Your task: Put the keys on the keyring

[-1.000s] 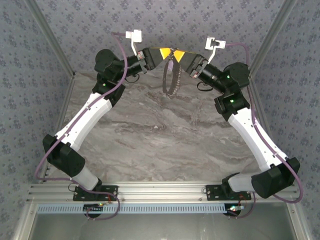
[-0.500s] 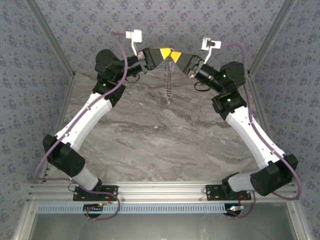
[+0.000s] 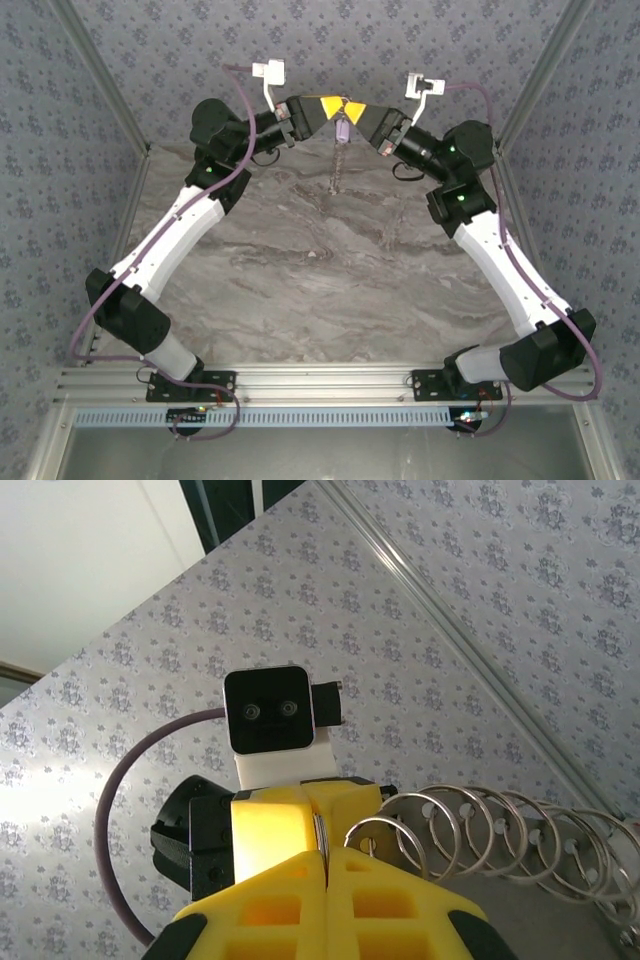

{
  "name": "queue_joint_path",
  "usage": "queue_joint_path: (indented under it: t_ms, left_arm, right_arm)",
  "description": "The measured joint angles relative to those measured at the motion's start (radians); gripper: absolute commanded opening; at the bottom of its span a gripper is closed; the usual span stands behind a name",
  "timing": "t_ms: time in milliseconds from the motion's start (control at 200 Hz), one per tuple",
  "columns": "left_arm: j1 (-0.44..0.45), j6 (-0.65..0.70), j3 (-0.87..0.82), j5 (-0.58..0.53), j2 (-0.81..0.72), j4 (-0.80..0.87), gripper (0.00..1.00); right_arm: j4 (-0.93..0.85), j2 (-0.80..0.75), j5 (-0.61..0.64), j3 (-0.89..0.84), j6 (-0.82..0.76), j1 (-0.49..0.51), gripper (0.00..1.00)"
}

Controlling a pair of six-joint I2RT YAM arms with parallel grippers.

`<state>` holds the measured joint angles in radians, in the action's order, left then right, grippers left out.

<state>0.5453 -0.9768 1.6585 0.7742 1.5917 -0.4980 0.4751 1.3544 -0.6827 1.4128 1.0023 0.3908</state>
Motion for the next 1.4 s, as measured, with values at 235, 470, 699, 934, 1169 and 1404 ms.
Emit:
queue_joint_path:
  t_ms: [235, 470, 699, 934, 1169, 1404]
  left_arm:
    - [-0.042, 0.136, 0.004, 0.008, -0.011, 0.180, 0.54]
    - [-0.106, 0.345, 0.102, 0.073, -0.026, 0.456, 0.56]
    - [-0.106, 0.562, 0.274, 0.170, -0.022, 0.750, 0.38]
    - [-0.093, 0.687, 0.348, 0.240, -0.005, 0.935, 0.33]
    - [-0.057, 0.754, 0.348, 0.258, 0.035, 1.049, 0.33]
    - [-0.047, 0.786, 0.348, 0.259, 0.046, 1.096, 0.32]
  right_arm:
    - [-0.200, 0.000, -0.083, 0.071, -0.082, -0.096, 0.00]
    - [-0.622, 0.022, -0.195, 0.285, -0.366, -0.119, 0.00]
    - [-1.025, 0.092, -0.235, 0.445, -0.640, -0.118, 0.00]
    - [-1.280, 0.152, -0.238, 0.505, -0.806, -0.074, 0.00]
    - [-1.324, 0.152, -0.239, 0.510, -0.846, -0.038, 0.00]
    - [-1.323, 0.152, -0.246, 0.510, -0.846, -0.027, 0.00]
